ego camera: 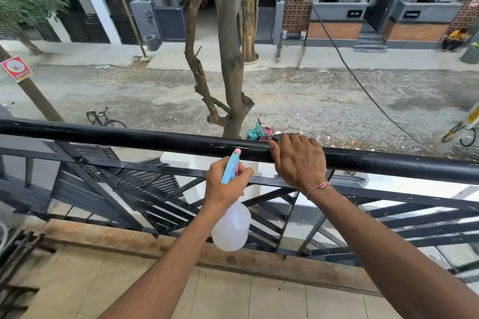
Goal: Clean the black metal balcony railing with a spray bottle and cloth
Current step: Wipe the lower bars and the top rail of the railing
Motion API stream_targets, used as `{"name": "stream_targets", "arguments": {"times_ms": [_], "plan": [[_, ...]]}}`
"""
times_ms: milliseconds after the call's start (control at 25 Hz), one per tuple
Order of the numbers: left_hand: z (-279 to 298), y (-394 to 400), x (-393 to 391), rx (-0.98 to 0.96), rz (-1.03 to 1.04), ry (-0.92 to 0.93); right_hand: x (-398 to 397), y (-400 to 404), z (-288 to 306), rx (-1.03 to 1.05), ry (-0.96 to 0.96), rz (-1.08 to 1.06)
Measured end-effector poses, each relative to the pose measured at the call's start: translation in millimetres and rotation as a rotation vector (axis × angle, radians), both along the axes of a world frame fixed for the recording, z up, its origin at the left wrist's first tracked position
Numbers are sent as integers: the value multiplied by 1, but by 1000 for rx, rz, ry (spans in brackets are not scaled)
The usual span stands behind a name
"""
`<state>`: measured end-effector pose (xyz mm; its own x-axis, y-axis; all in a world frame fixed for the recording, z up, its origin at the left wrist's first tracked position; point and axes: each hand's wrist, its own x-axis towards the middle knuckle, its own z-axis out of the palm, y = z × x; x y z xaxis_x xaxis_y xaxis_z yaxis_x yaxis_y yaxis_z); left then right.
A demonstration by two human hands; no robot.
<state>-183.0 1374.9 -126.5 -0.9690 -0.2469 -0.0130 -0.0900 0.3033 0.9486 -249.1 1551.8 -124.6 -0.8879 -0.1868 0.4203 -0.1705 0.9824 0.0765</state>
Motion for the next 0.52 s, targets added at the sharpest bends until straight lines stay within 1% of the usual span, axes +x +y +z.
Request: {"name": "stream_targets", "arguments": {"times_ms": [200, 320, 520], "plan": [[0, -43, 1, 5, 52, -15, -4, -51, -2, -17, 28, 12], [1, -76, -1, -18, 49, -24, -7, -81, -3, -17, 33, 7], [2, -129, -2, 21, 15, -29, -11, -123, -5, -10, 33, -19]]}}
